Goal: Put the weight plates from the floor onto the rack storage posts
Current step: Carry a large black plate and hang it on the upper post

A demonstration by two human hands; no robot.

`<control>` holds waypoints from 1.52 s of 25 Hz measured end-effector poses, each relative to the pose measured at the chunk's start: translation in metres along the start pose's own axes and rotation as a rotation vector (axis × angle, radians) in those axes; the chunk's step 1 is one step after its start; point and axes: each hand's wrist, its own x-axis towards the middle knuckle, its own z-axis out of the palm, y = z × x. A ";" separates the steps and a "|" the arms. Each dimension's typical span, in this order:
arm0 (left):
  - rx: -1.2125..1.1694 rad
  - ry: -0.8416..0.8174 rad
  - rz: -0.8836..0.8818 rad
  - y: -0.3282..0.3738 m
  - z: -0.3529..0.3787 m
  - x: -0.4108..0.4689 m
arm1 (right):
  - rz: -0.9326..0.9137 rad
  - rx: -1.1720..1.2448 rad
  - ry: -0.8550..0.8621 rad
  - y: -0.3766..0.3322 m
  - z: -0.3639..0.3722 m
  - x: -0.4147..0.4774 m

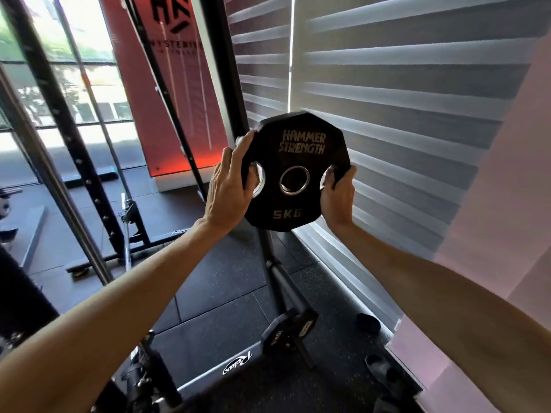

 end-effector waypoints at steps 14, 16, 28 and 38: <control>0.171 0.105 -0.131 -0.027 0.019 0.002 | -0.060 -0.008 -0.186 0.009 0.027 0.042; 0.167 0.106 -0.158 -0.038 0.023 0.004 | -0.046 -0.026 -0.213 0.009 0.038 0.054; 0.198 0.091 -0.198 -0.107 0.039 0.035 | 0.002 -0.004 -0.325 0.026 0.102 0.106; 0.213 0.125 -0.219 -0.129 0.049 0.041 | 0.014 -0.039 -0.402 0.031 0.118 0.124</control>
